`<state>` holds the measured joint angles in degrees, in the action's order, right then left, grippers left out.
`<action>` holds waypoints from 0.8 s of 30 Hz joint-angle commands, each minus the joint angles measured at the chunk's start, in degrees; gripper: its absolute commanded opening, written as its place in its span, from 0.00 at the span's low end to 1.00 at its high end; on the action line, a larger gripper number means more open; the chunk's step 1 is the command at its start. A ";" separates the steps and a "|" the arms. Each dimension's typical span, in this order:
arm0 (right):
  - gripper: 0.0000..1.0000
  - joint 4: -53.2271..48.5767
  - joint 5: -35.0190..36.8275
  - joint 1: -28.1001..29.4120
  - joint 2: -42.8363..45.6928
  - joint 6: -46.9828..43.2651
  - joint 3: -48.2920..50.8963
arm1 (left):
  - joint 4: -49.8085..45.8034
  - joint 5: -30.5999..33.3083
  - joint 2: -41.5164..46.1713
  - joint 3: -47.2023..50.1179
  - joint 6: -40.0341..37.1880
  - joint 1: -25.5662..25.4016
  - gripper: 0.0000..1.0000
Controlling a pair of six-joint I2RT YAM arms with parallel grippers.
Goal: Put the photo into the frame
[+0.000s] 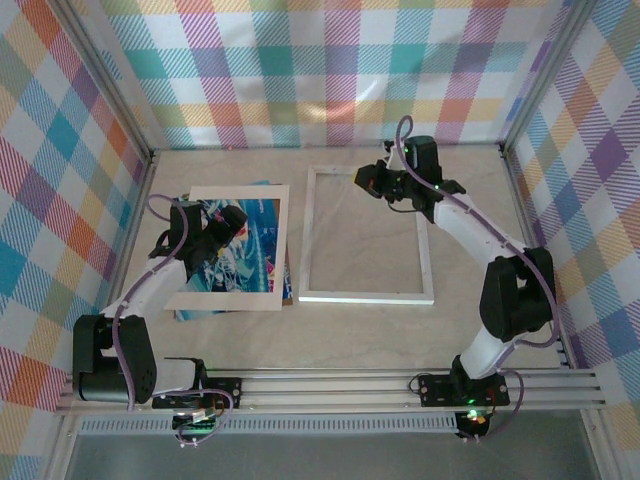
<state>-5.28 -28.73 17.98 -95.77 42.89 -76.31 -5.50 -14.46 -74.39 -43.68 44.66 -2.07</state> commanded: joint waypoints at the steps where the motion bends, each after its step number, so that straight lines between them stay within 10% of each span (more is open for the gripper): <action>1: 0.00 2.50 0.83 -2.55 0.54 -0.17 4.07 | 1.60 -0.04 0.94 0.66 0.95 -0.33 1.00; 24: 0.00 -2.60 -11.13 -14.35 -4.33 -16.58 11.13 | 1.72 -0.52 -10.38 -6.89 -1.33 -8.76 1.00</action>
<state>-7.84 -37.04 4.58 -100.16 29.02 -66.02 -3.88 -14.92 -83.96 -48.71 44.73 -10.26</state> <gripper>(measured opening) 0.060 0.996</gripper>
